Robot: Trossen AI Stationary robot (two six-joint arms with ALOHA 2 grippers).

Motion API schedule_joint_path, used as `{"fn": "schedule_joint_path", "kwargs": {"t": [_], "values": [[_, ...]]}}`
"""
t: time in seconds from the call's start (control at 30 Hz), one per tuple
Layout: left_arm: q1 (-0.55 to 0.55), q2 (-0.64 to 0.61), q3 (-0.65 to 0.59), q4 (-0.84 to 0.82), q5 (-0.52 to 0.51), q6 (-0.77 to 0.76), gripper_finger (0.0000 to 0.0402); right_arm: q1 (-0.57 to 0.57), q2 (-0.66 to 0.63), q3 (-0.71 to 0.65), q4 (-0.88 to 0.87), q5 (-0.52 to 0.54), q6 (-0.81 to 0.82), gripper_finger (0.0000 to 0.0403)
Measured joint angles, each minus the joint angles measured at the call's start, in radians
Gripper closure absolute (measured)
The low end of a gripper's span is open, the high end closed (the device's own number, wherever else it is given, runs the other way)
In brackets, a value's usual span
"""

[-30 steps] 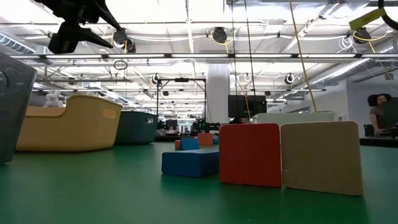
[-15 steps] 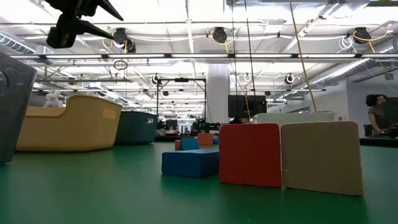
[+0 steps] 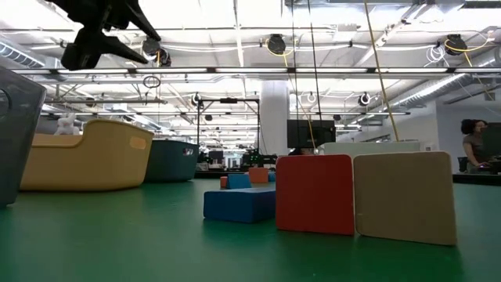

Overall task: Sort & place blocks by color
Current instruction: Put the right brown block into the white bin

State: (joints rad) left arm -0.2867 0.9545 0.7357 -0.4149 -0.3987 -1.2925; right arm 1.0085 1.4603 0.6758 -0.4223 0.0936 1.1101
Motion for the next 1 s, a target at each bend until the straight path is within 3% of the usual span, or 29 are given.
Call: {"fn": "schedule_joint_path", "kwargs": {"t": [0.23, 0.47, 0.83, 1.0], "values": [[0.0, 0.041, 0.0, 0.0, 0.009, 0.002, 0.022, 0.023, 0.033, -0.002, -0.014, 0.122, -0.168, 0.0215], [0.0, 0.051, 0.0, -0.002, 0.016, 0.008, 0.022, 0.031, 0.058, -0.002, -0.048, 0.172, -0.315, 0.0282], [0.0, 0.05, 0.0, 0.014, 0.016, 0.023, 0.022, 0.026, 0.012, -0.004, -0.059, 0.195, -0.233, 0.0288], [0.0, 0.05, 0.0, 0.138, 0.016, 0.11, 0.022, -0.004, -0.092, -0.013, -0.086, 0.316, -0.192, 0.0288]]}}
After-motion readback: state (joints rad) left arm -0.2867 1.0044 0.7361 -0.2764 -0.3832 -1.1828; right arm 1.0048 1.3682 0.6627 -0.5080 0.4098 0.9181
